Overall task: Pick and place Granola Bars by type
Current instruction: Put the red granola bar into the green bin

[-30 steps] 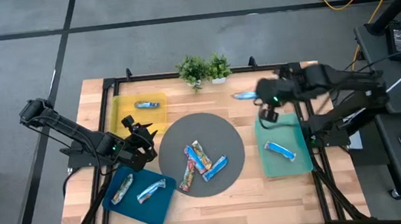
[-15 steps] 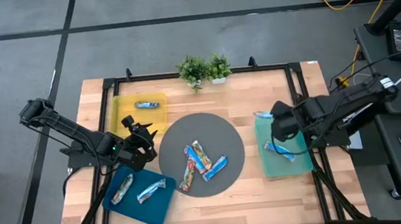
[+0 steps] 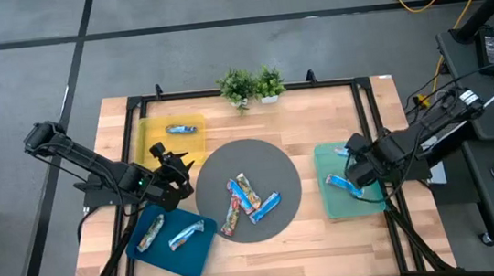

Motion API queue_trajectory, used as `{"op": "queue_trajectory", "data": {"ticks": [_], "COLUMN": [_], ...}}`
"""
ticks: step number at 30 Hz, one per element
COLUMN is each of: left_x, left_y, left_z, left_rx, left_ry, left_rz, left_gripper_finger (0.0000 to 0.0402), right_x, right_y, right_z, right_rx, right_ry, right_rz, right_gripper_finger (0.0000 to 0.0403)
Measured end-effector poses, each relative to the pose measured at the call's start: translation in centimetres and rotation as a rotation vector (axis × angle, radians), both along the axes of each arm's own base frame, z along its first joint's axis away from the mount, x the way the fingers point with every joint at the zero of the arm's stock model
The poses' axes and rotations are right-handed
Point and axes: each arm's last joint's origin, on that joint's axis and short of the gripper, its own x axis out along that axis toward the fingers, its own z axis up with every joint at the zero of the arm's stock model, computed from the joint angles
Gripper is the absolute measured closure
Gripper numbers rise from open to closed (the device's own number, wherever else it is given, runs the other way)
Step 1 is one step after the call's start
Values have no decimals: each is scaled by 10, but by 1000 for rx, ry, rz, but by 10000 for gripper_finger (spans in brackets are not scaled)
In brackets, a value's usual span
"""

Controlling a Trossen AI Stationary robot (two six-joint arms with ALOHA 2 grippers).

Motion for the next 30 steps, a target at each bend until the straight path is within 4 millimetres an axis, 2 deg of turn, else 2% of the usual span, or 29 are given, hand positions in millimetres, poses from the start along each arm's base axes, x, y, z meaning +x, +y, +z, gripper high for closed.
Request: {"op": "queue_trajectory", "data": {"ticks": [14, 30], "left_x": [0, 0], "left_y": [0, -1], "left_z": [0, -1], "left_rx": [-9, -23], "left_ry": [8, 14], "left_rz": [-6, -13], "left_gripper_finger": [258, 258], "right_x": [17, 46], "right_y": [18, 33], "right_z": [-22, -62], "right_rx": [-24, -136], "right_ry": [157, 287], "right_rz": [-18, 25], "right_gripper_finger": [387, 387]}}
